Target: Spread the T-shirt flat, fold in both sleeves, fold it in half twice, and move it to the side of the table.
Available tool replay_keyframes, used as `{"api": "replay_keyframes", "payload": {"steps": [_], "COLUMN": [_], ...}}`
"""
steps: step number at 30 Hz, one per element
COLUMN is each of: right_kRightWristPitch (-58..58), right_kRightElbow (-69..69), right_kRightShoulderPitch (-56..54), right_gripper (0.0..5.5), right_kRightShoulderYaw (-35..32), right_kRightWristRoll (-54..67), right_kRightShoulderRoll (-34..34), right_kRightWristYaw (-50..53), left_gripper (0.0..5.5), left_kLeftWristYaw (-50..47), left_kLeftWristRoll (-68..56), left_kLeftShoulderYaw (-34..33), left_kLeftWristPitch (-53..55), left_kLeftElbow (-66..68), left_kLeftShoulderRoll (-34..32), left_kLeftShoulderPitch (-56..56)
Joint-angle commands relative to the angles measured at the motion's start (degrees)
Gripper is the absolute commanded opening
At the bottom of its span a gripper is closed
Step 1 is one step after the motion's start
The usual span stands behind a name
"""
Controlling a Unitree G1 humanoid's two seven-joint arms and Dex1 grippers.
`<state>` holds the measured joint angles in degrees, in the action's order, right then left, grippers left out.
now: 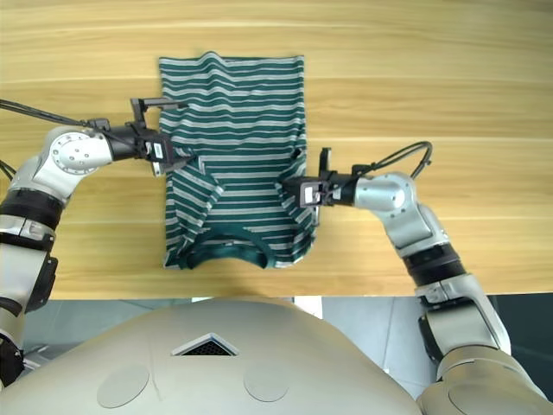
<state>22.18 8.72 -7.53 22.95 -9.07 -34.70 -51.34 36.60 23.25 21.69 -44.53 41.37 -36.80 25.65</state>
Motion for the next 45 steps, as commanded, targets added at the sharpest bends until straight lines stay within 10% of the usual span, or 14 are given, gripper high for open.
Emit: {"api": "replay_keyframes", "payload": {"steps": [1, 23, 45], "right_kRightWristPitch": [-0.38, 0.37, -1.38], "right_kRightElbow": [2.32, 10.93, -1.21], "right_kRightShoulderPitch": [-2.47, -5.61, -2.73], "right_gripper": [0.01, 0.01, 3.77], "right_kRightShoulderYaw": [1.20, 3.12, -8.07], "right_kRightWristRoll": [-1.41, -4.99, 20.85], "right_kRightShoulderRoll": [1.57, 5.44, 5.62], "right_kRightWristYaw": [-0.04, 2.71, -4.88], "left_gripper": [5.40, 5.40, 5.40], "left_kLeftWristYaw": [-0.08, 0.83, 13.48], "left_kLeftWristRoll": [0.45, -0.30, -24.76], "left_kLeftShoulderYaw": [0.50, 0.61, -6.13], "left_kLeftWristPitch": [0.59, 0.44, 1.93], "left_kLeftElbow": [0.17, -0.50, -14.06], "left_kLeftShoulderRoll": [0.25, 0.85, -2.87], "left_kLeftShoulderPitch": [0.06, -0.12, -4.24]}}
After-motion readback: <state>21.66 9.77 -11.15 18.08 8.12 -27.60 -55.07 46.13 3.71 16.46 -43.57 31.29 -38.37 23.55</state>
